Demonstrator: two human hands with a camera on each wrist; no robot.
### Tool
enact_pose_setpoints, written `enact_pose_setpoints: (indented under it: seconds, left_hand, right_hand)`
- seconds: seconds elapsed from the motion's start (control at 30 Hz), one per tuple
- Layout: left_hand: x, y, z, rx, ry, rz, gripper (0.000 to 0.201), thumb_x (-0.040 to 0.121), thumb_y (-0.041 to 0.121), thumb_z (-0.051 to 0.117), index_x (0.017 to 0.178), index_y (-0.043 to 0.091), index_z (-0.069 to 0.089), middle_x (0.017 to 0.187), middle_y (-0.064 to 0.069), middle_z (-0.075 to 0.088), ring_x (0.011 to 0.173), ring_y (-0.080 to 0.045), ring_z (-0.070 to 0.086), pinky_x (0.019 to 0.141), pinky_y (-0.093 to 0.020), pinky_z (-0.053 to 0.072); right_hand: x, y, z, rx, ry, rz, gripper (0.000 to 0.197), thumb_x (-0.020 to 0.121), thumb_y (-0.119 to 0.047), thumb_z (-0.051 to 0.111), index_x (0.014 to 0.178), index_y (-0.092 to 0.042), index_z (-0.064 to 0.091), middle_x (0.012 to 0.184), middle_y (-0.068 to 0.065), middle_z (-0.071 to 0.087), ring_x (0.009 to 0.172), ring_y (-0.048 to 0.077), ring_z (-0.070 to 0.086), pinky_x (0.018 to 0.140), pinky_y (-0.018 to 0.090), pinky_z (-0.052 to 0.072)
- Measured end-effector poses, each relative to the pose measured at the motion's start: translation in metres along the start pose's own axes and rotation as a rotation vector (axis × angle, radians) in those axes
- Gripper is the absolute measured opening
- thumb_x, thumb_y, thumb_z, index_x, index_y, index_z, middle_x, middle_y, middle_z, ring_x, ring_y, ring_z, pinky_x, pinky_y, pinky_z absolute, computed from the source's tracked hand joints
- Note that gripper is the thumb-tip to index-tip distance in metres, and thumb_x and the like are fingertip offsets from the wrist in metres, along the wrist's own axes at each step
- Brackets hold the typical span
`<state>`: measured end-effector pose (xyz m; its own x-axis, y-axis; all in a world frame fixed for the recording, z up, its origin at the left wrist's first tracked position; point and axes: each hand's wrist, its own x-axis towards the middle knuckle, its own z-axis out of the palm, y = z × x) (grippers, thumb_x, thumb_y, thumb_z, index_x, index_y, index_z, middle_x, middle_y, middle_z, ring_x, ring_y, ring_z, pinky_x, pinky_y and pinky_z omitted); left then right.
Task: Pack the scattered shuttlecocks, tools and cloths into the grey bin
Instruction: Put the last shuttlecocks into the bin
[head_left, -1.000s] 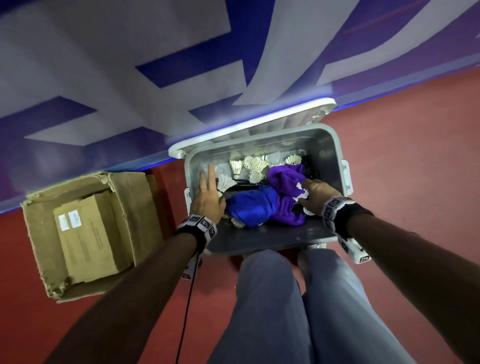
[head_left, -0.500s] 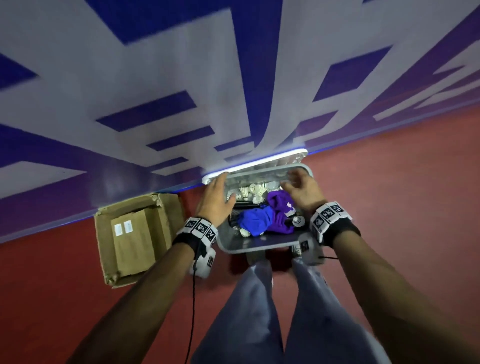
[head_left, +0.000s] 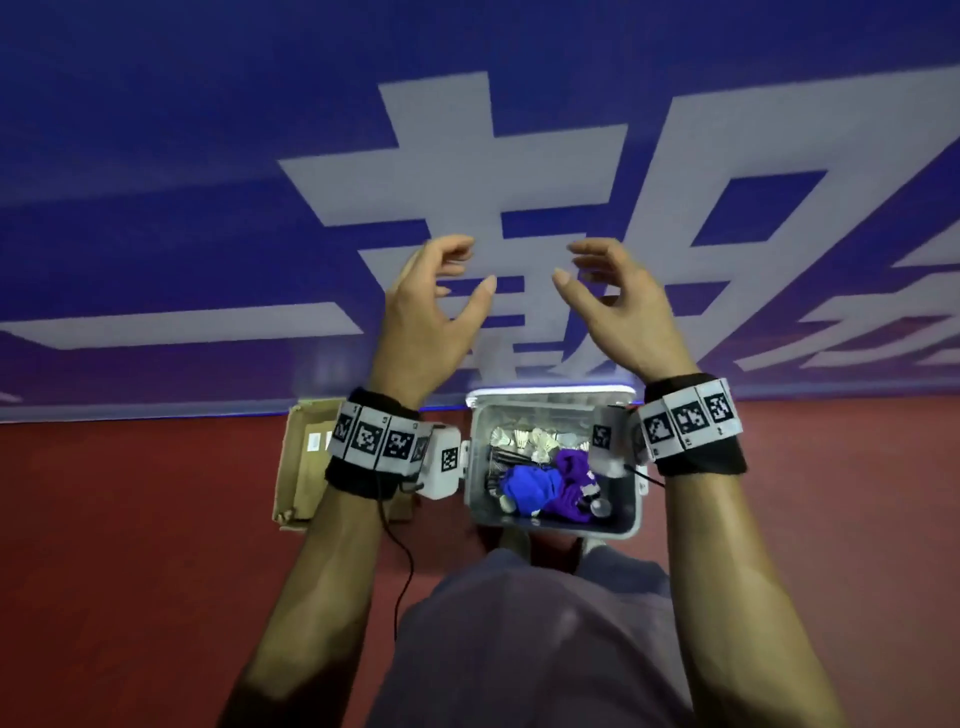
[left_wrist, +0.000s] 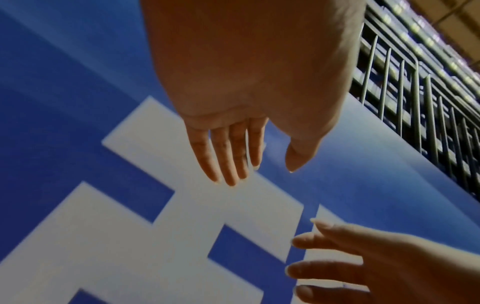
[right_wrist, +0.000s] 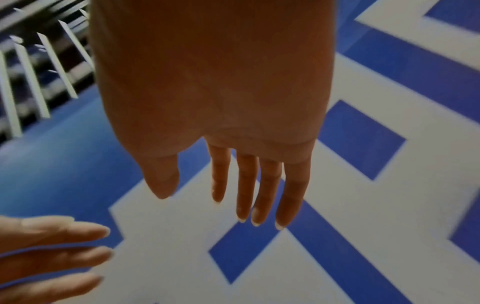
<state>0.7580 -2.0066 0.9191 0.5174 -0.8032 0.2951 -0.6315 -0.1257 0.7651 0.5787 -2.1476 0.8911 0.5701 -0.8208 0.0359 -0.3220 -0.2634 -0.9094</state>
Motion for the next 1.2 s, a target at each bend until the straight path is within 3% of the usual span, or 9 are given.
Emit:
enact_pose_setpoints:
  seconds: [0.17, 0.37, 0.5, 0.67, 0.77, 0.97, 1.2]
  left_hand:
    - [-0.035, 0.02, -0.039, 0.047, 0.168, -0.033, 0.036, 0.095, 0.027, 0.071, 0.128, 0.018, 0.061, 0.125, 0.006, 0.065, 0.112, -0.012, 0.063, 0.092, -0.036, 0.055]
    - [-0.079, 0.042, -0.055, 0.097, 0.328, -0.158, 0.033, 0.094, 0.025, 0.072, 0.125, 0.019, 0.062, 0.121, 0.007, 0.066, 0.111, -0.01, 0.063, 0.091, -0.038, 0.054]
    - [-0.122, 0.056, -0.061, 0.146, 0.431, -0.276, 0.032, 0.092, 0.025, 0.073, 0.123, 0.022, 0.063, 0.119, 0.008, 0.066, 0.108, -0.007, 0.063, 0.09, -0.038, 0.054]
    - [-0.203, 0.066, -0.089, 0.247, 0.584, -0.386, 0.035, 0.091, 0.024, 0.075, 0.124, 0.019, 0.063, 0.118, 0.005, 0.066, 0.109, -0.008, 0.064, 0.092, -0.039, 0.054]
    - [-0.264, 0.073, -0.112, 0.307, 0.689, -0.475, 0.034, 0.091, 0.025, 0.075, 0.123, 0.02, 0.063, 0.117, 0.006, 0.066, 0.106, -0.007, 0.064, 0.09, -0.038, 0.055]
    - [-0.409, 0.089, -0.158, 0.365, 0.902, -0.678, 0.034, 0.093, 0.031, 0.073, 0.125, 0.025, 0.062, 0.121, 0.01, 0.064, 0.108, -0.003, 0.062, 0.092, -0.034, 0.055]
    - [-0.613, 0.118, -0.212, 0.454, 1.13, -0.9, 0.035, 0.094, 0.033, 0.072, 0.126, 0.025, 0.061, 0.123, 0.011, 0.063, 0.109, -0.002, 0.062, 0.09, -0.028, 0.054]
  right_hand:
    - [0.001, -0.038, 0.009, -0.1, -0.112, -0.225, 0.045, 0.097, -0.05, 0.062, 0.135, -0.026, 0.057, 0.132, -0.011, 0.062, 0.119, 0.003, 0.057, 0.097, 0.025, 0.049]
    - [-0.008, -0.066, 0.007, -0.081, -0.319, -0.339, 0.042, 0.099, -0.047, 0.062, 0.136, -0.029, 0.057, 0.13, -0.011, 0.062, 0.117, 0.001, 0.056, 0.09, 0.013, 0.043]
    - [-0.019, -0.075, 0.012, 0.012, -0.4, -0.365, 0.037, 0.097, -0.041, 0.066, 0.131, -0.028, 0.06, 0.124, -0.011, 0.065, 0.114, 0.001, 0.059, 0.092, 0.015, 0.047]
    - [-0.057, -0.088, 0.06, 0.085, -0.567, -0.43, 0.034, 0.096, -0.038, 0.07, 0.126, -0.026, 0.062, 0.121, -0.008, 0.067, 0.113, 0.006, 0.062, 0.095, 0.029, 0.053]
    - [-0.096, -0.103, 0.1, 0.079, -0.712, -0.493, 0.034, 0.094, -0.039, 0.07, 0.125, -0.028, 0.062, 0.122, -0.009, 0.066, 0.114, 0.006, 0.06, 0.099, 0.032, 0.052]
    - [-0.203, -0.155, 0.177, 0.081, -0.992, -0.608, 0.034, 0.093, -0.038, 0.072, 0.125, -0.029, 0.064, 0.12, -0.01, 0.067, 0.111, -0.001, 0.061, 0.095, 0.015, 0.046]
    - [-0.392, -0.205, 0.29, 0.152, -1.264, -0.728, 0.033, 0.092, -0.04, 0.072, 0.123, -0.032, 0.063, 0.12, -0.01, 0.066, 0.11, -0.001, 0.062, 0.094, 0.023, 0.051]
